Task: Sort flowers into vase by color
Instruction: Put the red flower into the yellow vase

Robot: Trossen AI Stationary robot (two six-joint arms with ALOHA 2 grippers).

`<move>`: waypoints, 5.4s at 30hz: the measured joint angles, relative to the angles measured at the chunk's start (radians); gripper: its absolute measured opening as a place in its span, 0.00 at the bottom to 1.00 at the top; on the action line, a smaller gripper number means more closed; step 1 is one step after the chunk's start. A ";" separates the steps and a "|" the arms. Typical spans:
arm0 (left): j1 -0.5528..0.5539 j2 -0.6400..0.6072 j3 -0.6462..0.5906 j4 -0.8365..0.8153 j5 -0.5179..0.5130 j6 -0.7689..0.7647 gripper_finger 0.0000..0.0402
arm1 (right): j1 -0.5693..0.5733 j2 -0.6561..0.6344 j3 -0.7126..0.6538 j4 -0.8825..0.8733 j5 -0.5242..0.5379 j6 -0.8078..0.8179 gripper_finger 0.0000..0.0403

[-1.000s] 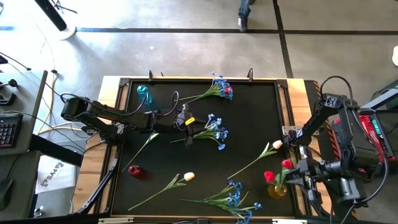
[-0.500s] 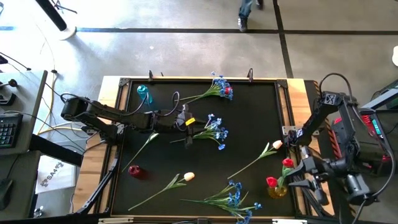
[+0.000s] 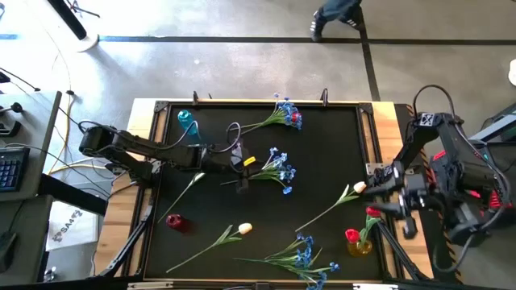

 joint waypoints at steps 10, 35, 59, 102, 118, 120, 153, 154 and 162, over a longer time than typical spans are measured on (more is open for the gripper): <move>-0.002 -0.011 0.000 -0.300 -0.033 -0.057 0.30 | -0.358 -0.022 0.000 -0.069 0.002 -0.027 0.34; -0.134 -0.011 0.000 -0.532 -0.112 -0.314 0.28 | -1.061 0.133 -0.002 -0.067 -0.508 -0.294 0.34; 0.500 -0.011 0.182 -0.678 0.127 0.132 0.28 | -1.456 0.215 -0.002 0.053 -0.776 -0.585 0.34; 0.695 0.767 0.832 -0.997 0.269 0.324 0.42 | -1.478 0.193 -0.329 0.412 -0.970 -0.369 0.34; 0.694 0.809 0.892 -1.095 0.220 0.341 0.13 | -1.478 0.193 -0.329 0.412 -0.997 -0.387 0.34; 0.694 0.809 0.892 -1.100 0.220 0.341 0.05 | -1.478 0.193 -0.329 0.412 -0.996 -0.388 0.34; 0.356 0.796 1.318 -1.576 -0.456 0.464 0.00 | -1.450 0.193 -0.329 0.412 -0.999 -0.365 0.34; 0.347 0.792 1.319 -1.585 -0.463 0.465 0.00 | -1.443 0.193 -0.329 0.412 -0.998 -0.363 0.34; 0.340 0.706 1.366 -1.695 -0.134 0.434 0.00 | -1.424 0.192 -0.329 0.418 -0.992 -0.360 0.34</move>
